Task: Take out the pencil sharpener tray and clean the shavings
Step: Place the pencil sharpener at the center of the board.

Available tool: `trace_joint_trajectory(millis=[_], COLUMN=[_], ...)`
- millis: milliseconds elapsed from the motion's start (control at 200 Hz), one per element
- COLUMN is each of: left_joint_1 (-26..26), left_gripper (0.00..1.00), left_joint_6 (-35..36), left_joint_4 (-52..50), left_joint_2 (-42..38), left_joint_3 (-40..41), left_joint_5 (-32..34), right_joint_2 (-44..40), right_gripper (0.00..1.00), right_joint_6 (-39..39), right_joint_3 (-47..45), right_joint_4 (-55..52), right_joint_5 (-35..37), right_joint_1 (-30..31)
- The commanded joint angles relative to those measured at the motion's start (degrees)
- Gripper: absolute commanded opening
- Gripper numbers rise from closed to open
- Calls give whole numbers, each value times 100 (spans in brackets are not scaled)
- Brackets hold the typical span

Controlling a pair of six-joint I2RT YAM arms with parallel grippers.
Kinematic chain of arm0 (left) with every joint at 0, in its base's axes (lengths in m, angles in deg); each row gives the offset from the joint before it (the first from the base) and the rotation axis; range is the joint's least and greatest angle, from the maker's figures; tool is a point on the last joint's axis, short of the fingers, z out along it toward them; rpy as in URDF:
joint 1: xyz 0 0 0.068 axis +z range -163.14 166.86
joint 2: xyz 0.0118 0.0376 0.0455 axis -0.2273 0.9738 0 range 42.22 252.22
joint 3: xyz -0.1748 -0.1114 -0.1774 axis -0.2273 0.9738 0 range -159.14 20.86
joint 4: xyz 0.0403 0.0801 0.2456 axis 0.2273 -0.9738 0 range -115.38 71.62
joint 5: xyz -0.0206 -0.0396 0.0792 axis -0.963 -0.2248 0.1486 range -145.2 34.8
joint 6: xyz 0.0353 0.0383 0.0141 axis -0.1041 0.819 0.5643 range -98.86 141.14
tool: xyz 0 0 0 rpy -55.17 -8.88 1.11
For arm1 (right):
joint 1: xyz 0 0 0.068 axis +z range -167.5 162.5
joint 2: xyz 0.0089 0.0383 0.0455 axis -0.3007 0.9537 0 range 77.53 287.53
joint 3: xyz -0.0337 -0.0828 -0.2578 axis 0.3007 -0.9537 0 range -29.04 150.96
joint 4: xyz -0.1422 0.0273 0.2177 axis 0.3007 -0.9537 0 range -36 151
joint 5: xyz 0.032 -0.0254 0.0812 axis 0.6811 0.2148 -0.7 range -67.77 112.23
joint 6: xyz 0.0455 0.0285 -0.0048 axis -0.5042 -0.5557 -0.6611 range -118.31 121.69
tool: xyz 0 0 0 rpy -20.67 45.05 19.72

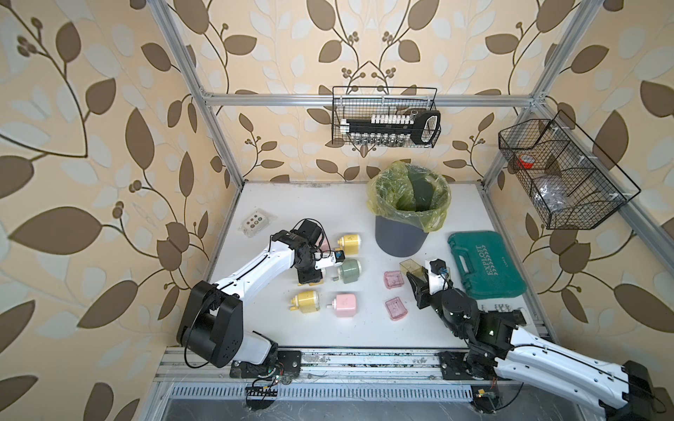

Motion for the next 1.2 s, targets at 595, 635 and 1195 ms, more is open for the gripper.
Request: trace_joint_trajectory(millis=[595, 635, 1195], left_joint_1=[46, 46, -15], left_gripper=[61, 62, 81], left_joint_6=[4, 1, 22], left_joint_4=[266, 246, -129], left_joint_2=[154, 136, -565], left_joint_3=[29, -13, -673], left_joint_5=[62, 57, 159], right_joint_2=[2844, 3229, 4480], right_gripper=[0, 0, 0], right_joint_6=[-7132, -7936, -13583], right_joint_3=[942, 1176, 1308], right_joint_4=[-4837, -5573, -9086], right_joint_5=[4097, 4153, 4439], right_joint_1=[2751, 2792, 3552])
